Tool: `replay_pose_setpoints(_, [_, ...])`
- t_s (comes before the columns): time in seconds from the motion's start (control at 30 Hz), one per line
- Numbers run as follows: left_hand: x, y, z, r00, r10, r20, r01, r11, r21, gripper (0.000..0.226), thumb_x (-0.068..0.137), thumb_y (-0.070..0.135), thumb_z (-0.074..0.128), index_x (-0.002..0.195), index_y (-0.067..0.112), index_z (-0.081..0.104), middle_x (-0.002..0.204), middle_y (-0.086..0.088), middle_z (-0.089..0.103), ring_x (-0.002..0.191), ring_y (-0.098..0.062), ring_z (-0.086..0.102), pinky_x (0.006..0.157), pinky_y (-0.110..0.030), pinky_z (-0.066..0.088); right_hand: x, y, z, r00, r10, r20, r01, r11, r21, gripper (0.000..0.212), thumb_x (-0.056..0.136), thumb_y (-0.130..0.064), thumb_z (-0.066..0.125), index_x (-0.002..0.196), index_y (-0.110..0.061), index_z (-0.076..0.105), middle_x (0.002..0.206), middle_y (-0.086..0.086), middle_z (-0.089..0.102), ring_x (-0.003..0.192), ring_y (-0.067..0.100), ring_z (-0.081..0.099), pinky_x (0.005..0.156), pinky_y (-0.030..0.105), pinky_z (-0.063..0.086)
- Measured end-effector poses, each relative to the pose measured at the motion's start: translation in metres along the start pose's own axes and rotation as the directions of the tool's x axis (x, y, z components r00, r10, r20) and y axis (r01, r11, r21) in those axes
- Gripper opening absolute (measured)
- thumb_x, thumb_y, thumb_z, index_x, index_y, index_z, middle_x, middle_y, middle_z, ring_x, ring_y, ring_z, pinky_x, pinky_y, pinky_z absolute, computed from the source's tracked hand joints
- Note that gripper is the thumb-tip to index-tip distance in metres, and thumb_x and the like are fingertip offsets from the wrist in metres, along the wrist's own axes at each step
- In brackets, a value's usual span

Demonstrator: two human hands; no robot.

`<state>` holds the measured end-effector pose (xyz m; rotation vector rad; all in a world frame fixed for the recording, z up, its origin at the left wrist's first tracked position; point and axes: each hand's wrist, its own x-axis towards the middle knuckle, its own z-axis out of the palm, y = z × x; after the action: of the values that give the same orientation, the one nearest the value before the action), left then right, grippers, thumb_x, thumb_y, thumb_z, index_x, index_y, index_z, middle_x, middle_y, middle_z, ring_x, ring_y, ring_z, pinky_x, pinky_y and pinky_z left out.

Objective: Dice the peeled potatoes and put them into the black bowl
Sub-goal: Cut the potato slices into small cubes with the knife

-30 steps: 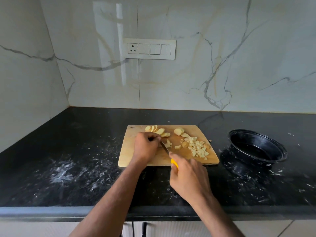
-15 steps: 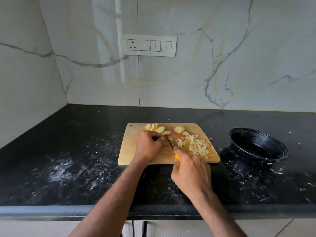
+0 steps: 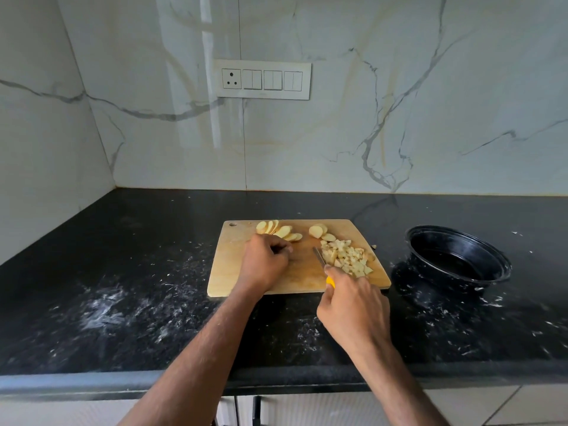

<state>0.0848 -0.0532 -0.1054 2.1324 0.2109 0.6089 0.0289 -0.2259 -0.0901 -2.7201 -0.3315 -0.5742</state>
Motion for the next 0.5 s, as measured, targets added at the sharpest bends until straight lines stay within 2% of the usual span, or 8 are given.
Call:
replay_pose_setpoints(0.17, [-0.002,0.0,0.001,1.0,0.023,0.007,-0.023,1.0,0.009,0.011,0.09,0.012,0.072,0.095,0.017,0.08,0.085,0.011,0.074,0.08,0.001,0.065,0.079,-0.021,0.057,0.006,0.009,-0.007,0.999,0.026,-0.038,-0.026,1.0,0.018,0.044,0.092,-0.031,0.059,0.136,-0.034,0.058,0.087,-0.004,0.076,0.079,0.018,0.072,0.068,0.031,0.056])
replay_pose_setpoints(0.3, [-0.001,-0.001,0.004,0.998,0.057,0.033,-0.059,0.996,0.06,0.011,0.089,0.014,0.073,0.097,0.017,0.08,0.088,0.01,0.075,0.081,0.0,0.065,0.08,-0.022,0.056,0.021,0.018,-0.013,0.999,-0.013,-0.052,0.013,1.0,0.004,0.043,0.091,-0.032,0.058,0.134,-0.035,0.059,0.089,-0.001,0.076,0.082,0.023,0.071,0.071,0.033,0.056])
replay_pose_setpoints(0.4, [-0.001,0.001,0.006,0.996,0.082,0.042,-0.086,0.991,0.105,0.012,0.089,0.014,0.073,0.099,0.017,0.08,0.089,0.011,0.072,0.084,-0.005,0.065,0.078,-0.02,0.053,0.027,0.029,-0.013,0.997,0.034,-0.064,-0.034,0.999,0.006,0.045,0.091,-0.03,0.058,0.135,-0.036,0.058,0.093,0.006,0.075,0.086,0.031,0.071,0.069,0.036,0.054])
replay_pose_setpoints(0.5, [0.005,0.008,0.011,0.99,0.134,0.044,-0.14,0.975,0.172,0.019,0.09,0.013,0.072,0.107,0.017,0.078,0.098,0.008,0.072,0.083,-0.003,0.06,0.077,-0.015,0.049,0.026,0.036,-0.009,0.993,0.081,-0.08,-0.079,0.996,0.031,0.046,0.091,-0.029,0.059,0.136,-0.036,0.058,0.094,0.007,0.075,0.087,0.032,0.071,0.07,0.037,0.055])
